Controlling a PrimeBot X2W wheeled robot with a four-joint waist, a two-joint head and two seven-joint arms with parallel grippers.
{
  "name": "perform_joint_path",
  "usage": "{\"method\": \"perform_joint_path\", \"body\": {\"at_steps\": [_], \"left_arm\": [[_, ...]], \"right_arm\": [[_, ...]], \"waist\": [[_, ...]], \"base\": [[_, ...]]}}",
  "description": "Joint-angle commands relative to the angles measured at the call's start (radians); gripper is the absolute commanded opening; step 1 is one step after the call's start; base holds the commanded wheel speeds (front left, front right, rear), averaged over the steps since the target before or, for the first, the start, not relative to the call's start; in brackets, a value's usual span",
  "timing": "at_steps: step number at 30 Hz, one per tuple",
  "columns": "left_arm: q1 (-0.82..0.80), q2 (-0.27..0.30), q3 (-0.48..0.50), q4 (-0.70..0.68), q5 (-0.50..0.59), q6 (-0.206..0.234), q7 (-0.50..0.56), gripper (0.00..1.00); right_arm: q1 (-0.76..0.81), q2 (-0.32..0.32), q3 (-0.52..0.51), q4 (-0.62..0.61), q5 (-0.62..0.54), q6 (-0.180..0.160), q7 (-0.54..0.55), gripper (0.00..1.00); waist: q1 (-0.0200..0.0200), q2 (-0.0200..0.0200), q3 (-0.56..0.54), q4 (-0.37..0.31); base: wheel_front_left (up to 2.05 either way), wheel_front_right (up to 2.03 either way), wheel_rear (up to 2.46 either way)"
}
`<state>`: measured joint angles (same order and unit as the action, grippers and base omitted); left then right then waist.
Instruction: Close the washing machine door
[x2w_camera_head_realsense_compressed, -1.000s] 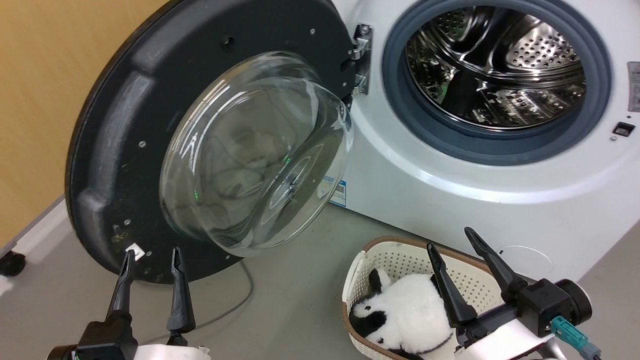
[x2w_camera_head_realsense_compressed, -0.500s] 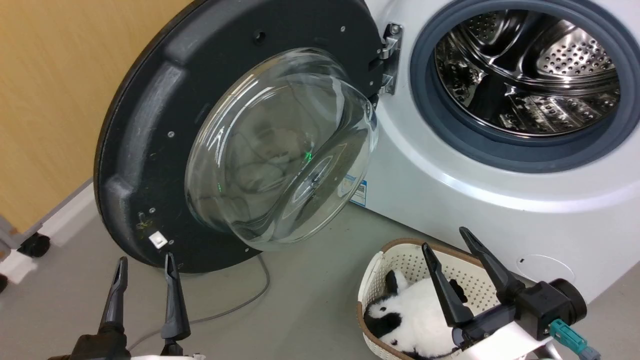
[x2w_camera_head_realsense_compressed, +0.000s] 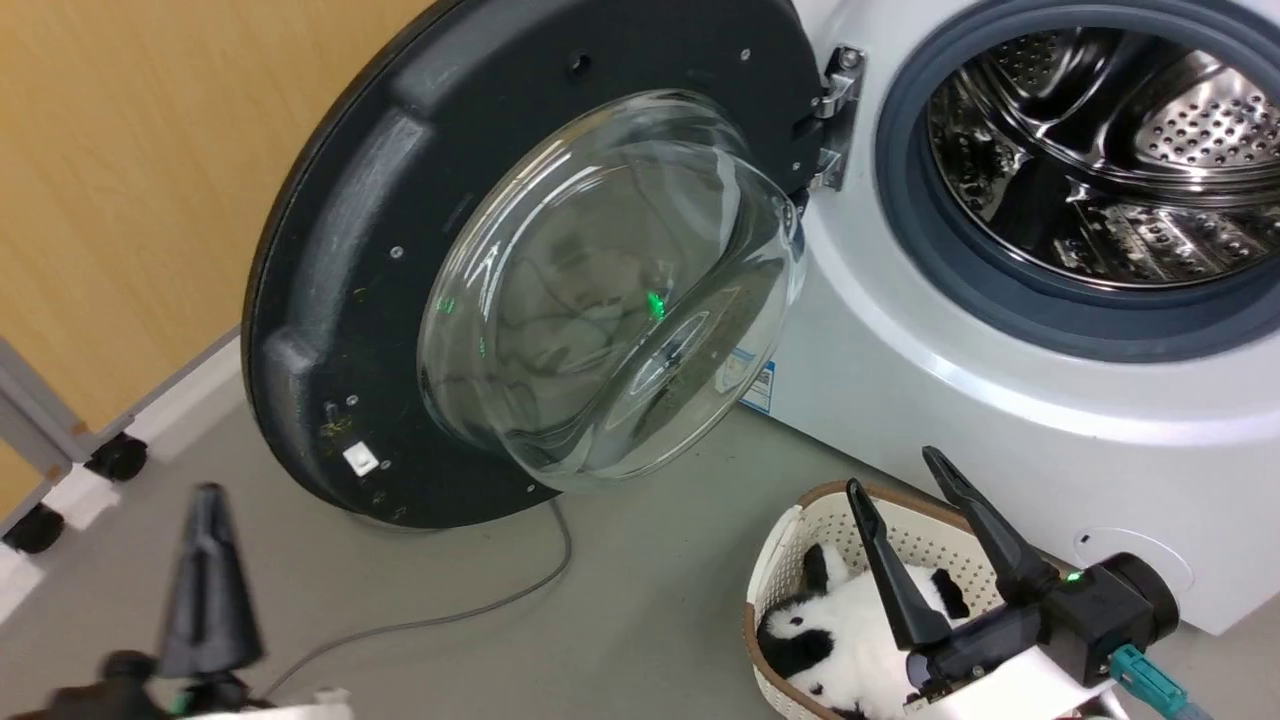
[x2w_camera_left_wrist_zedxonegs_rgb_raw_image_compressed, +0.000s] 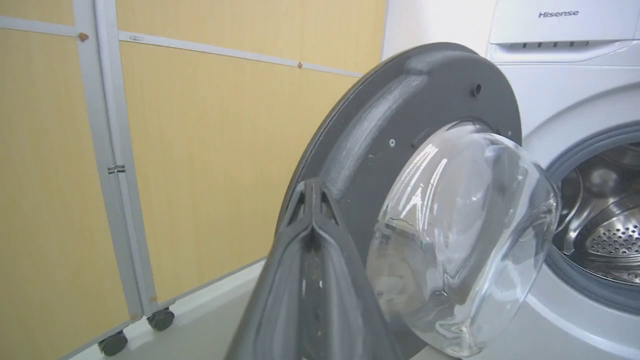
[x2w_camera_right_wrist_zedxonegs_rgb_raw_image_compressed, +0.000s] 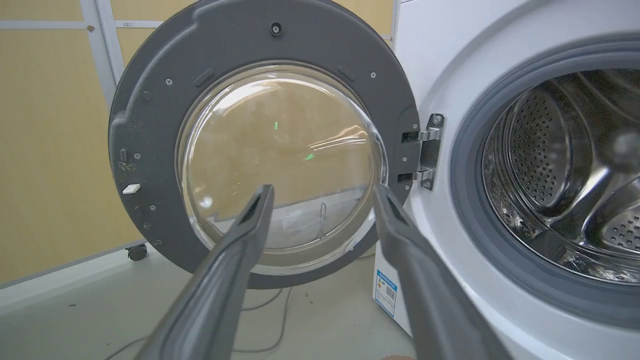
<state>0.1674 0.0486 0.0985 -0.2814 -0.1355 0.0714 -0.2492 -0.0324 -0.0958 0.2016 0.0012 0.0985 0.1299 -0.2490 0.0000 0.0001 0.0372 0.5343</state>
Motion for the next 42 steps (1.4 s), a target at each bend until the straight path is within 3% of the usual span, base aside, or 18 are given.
{"method": "perform_joint_path", "body": {"at_steps": [1,7,15,18,23,29,36,42], "left_arm": [[-0.019,0.006,0.028,-0.019,-0.008,-0.018,-0.013,0.0],[-0.124,0.069,0.152,-0.006,-0.037,-0.098,-0.013,0.0],[-0.31,0.195,0.24,0.186,-0.208,-0.175,0.03,0.0],[-0.434,0.28,0.284,0.324,-0.368,-0.191,0.133,0.0],[-0.576,0.34,0.323,0.51,-0.584,-0.198,0.283,0.0],[-0.721,0.354,0.383,0.753,-0.82,-0.177,0.508,0.0],[-0.76,0.331,0.407,0.87,-0.986,-0.172,0.723,0.0],[-0.741,0.3,0.402,0.876,-1.093,-0.177,0.901,0.0]], "right_arm": [[0.002,-0.003,0.0,-0.007,0.009,0.001,-0.013,1.0],[0.019,-0.008,-0.02,-0.03,-0.005,0.001,-0.013,1.0],[0.04,-0.015,-0.056,-0.054,-0.022,0.001,-0.013,1.0],[0.047,-0.016,-0.072,-0.074,-0.032,0.001,-0.013,1.0],[0.042,-0.026,-0.069,-0.079,-0.035,0.001,-0.013,1.0],[0.023,-0.036,-0.06,-0.079,-0.034,0.001,-0.013,1.0],[0.01,-0.035,-0.051,-0.08,-0.033,0.001,-0.013,1.0],[0.01,-0.039,-0.051,-0.072,-0.026,0.001,-0.013,1.0]], "waist": [[0.0,-0.0001,0.006,0.008],[0.0,-0.0001,0.03,0.005],[0.0,-0.0001,0.053,0.001],[0.0,-0.0001,0.074,-0.015],[0.0,-0.0001,0.096,-0.036],[0.0,-0.0001,0.116,-0.057],[0.0,-0.0001,0.129,-0.073],[0.0,-0.0001,0.126,-0.078]], "base": [[0.0,0.0,0.0],[0.0,0.0,0.0],[0.0,0.0,0.0],[0.0,0.0,0.0],[0.0,0.0,0.0],[0.0,0.0,0.0],[0.0,0.0,0.0],[0.0,0.0,0.0]]}}
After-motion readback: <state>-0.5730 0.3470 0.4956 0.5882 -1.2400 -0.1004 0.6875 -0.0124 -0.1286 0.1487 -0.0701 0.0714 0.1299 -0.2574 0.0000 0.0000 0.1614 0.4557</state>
